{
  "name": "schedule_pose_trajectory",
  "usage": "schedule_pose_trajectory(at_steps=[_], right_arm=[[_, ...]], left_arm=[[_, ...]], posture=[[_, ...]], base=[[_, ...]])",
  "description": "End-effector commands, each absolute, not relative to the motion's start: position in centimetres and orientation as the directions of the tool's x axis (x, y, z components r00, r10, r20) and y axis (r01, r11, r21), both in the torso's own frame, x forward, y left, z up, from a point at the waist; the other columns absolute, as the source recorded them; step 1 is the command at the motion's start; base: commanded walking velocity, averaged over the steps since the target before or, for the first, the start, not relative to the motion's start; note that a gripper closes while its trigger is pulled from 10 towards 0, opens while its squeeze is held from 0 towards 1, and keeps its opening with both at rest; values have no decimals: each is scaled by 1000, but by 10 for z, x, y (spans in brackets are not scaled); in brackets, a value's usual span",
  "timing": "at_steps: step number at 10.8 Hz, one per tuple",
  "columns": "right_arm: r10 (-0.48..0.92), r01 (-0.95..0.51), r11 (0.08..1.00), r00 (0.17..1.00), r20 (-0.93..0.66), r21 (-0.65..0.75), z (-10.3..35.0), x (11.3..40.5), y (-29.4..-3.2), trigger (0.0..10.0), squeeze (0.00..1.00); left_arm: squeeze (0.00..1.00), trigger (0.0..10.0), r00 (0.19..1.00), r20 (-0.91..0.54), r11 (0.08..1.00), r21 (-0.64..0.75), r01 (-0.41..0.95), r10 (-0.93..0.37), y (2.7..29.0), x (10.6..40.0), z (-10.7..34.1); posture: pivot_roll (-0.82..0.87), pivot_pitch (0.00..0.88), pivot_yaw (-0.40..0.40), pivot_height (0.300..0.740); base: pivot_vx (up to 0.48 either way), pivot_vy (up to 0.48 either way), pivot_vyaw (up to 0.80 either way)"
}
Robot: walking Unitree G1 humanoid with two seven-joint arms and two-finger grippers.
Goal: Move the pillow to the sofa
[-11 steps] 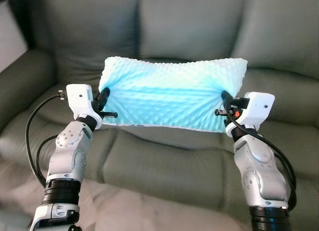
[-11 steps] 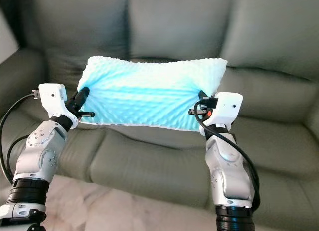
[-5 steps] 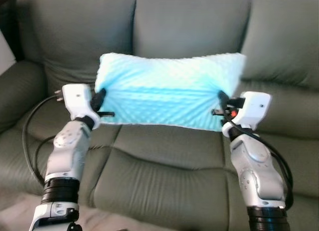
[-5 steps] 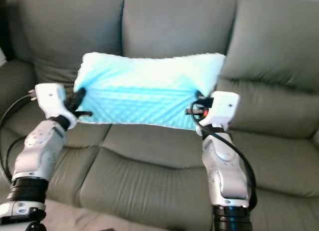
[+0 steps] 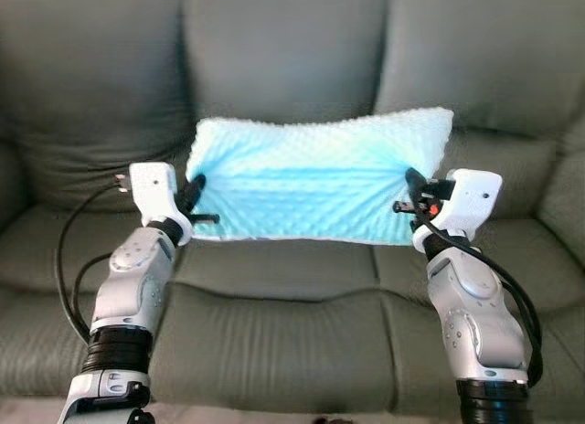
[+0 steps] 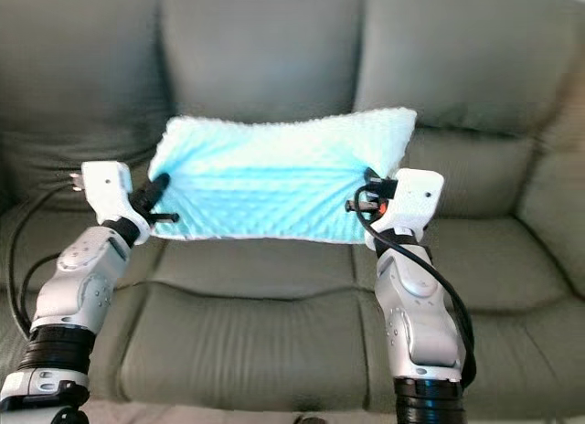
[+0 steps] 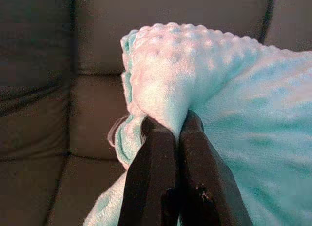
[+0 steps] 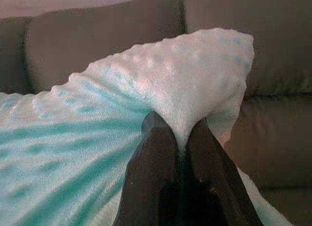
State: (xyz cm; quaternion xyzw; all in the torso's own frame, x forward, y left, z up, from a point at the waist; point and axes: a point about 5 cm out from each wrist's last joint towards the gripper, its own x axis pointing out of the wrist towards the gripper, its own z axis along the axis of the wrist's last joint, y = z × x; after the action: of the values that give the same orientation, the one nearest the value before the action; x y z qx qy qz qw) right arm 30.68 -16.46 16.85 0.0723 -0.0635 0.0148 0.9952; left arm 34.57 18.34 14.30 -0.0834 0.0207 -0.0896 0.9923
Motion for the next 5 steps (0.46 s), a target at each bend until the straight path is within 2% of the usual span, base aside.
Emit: schedule_pose_trajectory(at_steps=[1,5], right_arm=[[19,-40,990,988,151,137,174,307,-164,10000,0],[15,-36,988,990,141,149,172,307,-165,10000,0]], left_arm=[[0,10000,986,-30,974,-167,156,-164,190,347,146],[0,10000,986,-68,979,-143,145,-155,195,348,140]], posture=[[-167,109,22,740],[-167,122,25,740]], base=[[0,0,0],[0,0,0]])
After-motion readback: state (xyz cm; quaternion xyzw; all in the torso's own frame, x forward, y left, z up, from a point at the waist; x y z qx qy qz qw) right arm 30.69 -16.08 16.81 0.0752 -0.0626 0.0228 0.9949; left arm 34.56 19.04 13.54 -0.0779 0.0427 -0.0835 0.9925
